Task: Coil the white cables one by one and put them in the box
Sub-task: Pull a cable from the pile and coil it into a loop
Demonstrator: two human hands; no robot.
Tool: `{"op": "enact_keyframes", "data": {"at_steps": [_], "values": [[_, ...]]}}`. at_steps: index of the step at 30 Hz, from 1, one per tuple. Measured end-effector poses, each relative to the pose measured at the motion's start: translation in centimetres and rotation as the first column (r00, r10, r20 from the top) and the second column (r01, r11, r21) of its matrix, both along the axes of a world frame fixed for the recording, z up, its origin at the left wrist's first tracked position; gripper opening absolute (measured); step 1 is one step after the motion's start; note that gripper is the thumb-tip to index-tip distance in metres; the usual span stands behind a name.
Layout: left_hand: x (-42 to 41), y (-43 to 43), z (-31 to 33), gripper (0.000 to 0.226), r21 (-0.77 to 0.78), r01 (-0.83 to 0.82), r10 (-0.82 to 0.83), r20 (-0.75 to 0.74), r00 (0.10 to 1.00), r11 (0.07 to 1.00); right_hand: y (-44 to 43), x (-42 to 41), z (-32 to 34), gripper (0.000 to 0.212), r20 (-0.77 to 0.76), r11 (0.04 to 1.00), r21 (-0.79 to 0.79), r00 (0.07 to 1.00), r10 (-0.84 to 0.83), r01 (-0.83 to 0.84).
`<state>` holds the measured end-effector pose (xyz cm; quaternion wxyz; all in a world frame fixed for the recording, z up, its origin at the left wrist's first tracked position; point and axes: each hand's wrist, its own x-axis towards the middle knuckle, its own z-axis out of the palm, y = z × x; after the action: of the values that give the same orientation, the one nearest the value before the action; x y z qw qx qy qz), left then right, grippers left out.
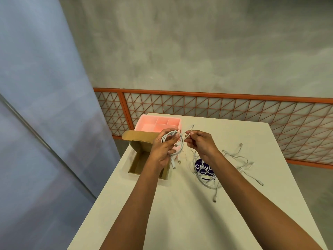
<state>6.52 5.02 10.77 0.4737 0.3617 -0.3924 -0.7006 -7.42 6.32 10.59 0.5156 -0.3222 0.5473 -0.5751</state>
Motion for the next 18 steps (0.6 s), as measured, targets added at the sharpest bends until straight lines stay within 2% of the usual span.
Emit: {"op": "enact_keyframes", "data": {"at_steps": [4,9,13,18], "values": [[-0.33,-0.07,0.0,0.017,0.008,-0.014,0.014,-0.01,1.0,1.0,0.01,0.28,0.27,0.012,0.057,1.0,0.012,0.998,0.014,-0.015],[-0.62,-0.11,0.04,0.019,-0.005,-0.108,0.108,0.023,0.994,0.994,0.25,0.47,0.05,0.01,-0.197,0.962,0.09,0.943,0.27,-0.257],[-0.73,-0.21,-0.27,0.017,-0.023,-0.175,0.176,0.071,0.982,0.984,0.45,0.51,0.22,0.025,-0.149,0.945,0.068,0.934,0.326,-0.319],[-0.62,-0.34,-0.27,0.021,-0.013,-0.218,0.219,0.071,0.973,0.976,0.32,0.43,0.27,0.042,-0.195,0.911,0.098,0.89,0.412,-0.401]]}}
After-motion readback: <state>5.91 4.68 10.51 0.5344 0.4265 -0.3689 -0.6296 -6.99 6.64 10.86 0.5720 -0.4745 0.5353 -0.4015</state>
